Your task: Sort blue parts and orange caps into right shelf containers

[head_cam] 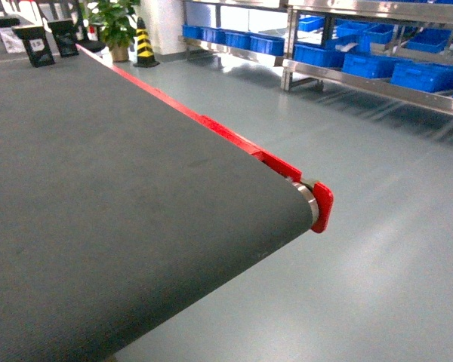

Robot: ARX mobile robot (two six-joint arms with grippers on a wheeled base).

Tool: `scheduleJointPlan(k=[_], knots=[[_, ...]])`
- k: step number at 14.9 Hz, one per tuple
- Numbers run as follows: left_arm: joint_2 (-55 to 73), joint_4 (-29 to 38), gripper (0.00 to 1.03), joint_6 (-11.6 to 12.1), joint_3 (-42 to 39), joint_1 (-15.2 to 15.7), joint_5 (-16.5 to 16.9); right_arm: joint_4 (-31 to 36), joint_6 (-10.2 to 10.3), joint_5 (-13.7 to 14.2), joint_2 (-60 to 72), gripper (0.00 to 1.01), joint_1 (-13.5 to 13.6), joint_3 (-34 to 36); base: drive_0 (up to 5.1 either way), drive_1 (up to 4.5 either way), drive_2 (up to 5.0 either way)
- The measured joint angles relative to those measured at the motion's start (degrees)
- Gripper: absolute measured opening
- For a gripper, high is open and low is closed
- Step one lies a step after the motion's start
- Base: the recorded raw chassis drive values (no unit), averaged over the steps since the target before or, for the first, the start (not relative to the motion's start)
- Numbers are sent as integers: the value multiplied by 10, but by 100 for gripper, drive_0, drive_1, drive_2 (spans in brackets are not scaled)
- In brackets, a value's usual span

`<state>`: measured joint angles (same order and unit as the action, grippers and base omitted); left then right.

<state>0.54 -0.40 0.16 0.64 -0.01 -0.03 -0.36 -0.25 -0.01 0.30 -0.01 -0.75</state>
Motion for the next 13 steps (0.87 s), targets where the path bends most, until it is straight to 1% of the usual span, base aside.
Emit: scheduleJointPlan(k=[13], knots=[[0,0,43,0,0,0,0,0,0,0,0,44,0,0,-158,-158,-158]])
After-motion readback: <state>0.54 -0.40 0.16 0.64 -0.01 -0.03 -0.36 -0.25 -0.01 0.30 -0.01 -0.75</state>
